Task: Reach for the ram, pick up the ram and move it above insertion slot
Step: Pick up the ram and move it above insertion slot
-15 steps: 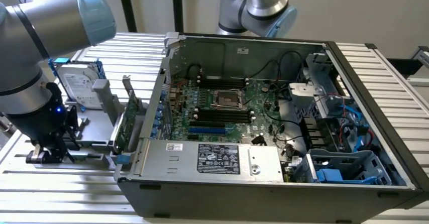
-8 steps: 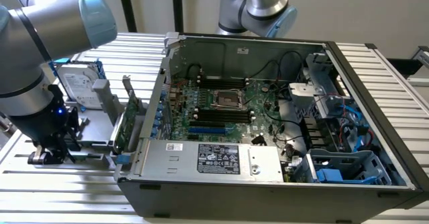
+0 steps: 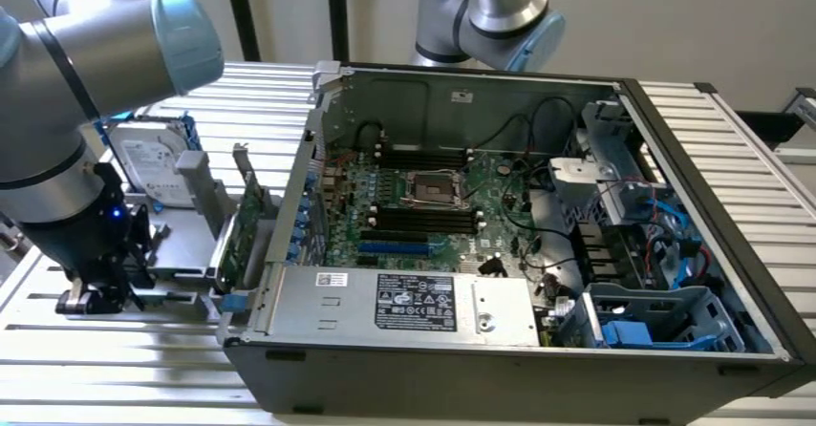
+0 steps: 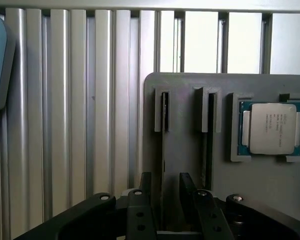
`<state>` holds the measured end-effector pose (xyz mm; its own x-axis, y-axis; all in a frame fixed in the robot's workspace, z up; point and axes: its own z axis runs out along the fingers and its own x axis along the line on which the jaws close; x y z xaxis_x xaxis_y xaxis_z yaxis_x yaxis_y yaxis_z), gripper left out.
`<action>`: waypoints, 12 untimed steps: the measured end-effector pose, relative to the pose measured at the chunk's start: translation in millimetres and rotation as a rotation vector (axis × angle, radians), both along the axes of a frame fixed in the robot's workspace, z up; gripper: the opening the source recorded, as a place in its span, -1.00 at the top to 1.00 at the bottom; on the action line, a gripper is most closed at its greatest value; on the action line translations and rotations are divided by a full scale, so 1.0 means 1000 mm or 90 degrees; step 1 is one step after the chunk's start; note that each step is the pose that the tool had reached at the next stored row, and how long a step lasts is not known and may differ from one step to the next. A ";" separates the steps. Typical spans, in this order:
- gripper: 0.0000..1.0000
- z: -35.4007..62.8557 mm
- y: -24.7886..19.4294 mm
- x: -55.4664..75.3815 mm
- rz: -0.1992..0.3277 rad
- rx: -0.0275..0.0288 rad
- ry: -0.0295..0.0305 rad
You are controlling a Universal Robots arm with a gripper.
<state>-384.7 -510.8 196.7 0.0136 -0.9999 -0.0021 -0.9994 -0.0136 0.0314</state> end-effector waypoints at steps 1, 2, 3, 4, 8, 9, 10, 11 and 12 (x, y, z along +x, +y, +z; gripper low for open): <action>0.27 -0.0001 0.0000 0.000 0.003 0.0000 0.0000; 0.27 -0.0001 0.0000 0.000 0.005 0.0000 0.0001; 0.27 -0.0004 0.0001 0.000 0.006 0.0001 0.0001; 0.27 -0.0005 0.0001 0.000 0.008 0.0001 0.0002; 0.27 -0.0008 0.0000 0.001 0.012 0.0000 0.0008; 0.27 -0.0009 0.0000 0.001 0.013 0.0000 0.0008; 0.27 -0.0009 0.0000 0.001 0.015 0.0000 0.0008; 0.31 -0.0009 0.0000 0.001 0.016 -0.0001 0.0008; 0.44 -0.0009 0.0000 0.001 0.016 0.0000 0.0008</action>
<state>-383.5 -510.8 195.8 0.0391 -0.9992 -0.0021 -0.9987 -0.0391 0.0326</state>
